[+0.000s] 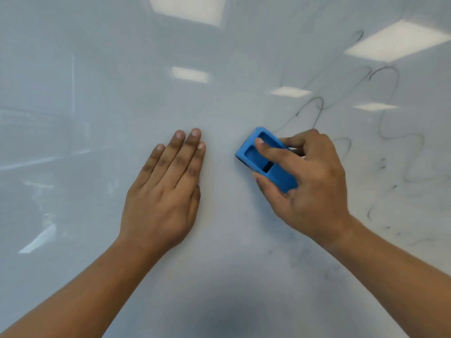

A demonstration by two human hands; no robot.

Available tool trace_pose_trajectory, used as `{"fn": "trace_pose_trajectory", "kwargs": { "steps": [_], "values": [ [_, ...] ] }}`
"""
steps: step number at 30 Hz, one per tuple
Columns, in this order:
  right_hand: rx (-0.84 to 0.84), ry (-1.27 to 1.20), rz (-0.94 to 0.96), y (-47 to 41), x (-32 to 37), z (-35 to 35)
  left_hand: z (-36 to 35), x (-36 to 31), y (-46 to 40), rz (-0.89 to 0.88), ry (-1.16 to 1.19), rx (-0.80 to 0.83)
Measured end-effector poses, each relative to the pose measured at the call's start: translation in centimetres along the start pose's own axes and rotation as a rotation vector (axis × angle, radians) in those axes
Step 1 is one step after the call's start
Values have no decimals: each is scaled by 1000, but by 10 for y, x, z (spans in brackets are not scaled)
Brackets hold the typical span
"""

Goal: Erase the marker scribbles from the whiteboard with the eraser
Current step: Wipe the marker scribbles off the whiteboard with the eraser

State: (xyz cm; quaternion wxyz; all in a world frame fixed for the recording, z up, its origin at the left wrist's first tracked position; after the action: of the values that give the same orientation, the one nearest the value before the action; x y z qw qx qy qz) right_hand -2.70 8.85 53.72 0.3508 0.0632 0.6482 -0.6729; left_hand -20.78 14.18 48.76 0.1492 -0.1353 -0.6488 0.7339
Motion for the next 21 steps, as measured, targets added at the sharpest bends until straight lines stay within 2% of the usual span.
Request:
{"fn": "trace_pose_trajectory", "kwargs": {
  "steps": [2,3,7,9,11,13,17,21],
  "values": [
    [-32,-40,-57,0,0,0,0,0,0,0,-3,3],
    [-7,-68,-28,13,12,-6,-1,1,1,1,0,5],
    [161,-108,142,53,71,-30,-1,1,3,-20,18,-19],
    [179,-124,277,43,74,-30,-2,1,3,-34,9,-51],
    [152,-37,405,16,58,-17,2,-2,-1,-30,8,-106],
    [109,18,364,-20,17,-6,3,-4,-4,-8,-13,-141],
    [-25,117,121,-112,-63,23,10,-17,-38,39,66,-183],
    [44,57,166,-102,-47,11,8,-25,-75,53,143,-147]
  ]
}}
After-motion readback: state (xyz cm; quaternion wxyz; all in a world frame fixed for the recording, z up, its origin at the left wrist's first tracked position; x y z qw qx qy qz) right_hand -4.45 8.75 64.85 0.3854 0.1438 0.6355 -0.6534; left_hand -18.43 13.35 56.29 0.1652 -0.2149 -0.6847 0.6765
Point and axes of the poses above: each hand's wrist, its own y-axis away from the middle knuckle, its own z-axis out of the back of the hand, x = y × z, the point moved 8 cm from there along -y, towards the middle knuckle, and after that the axes turned 15 degrees about z, right-handed, at the moved point
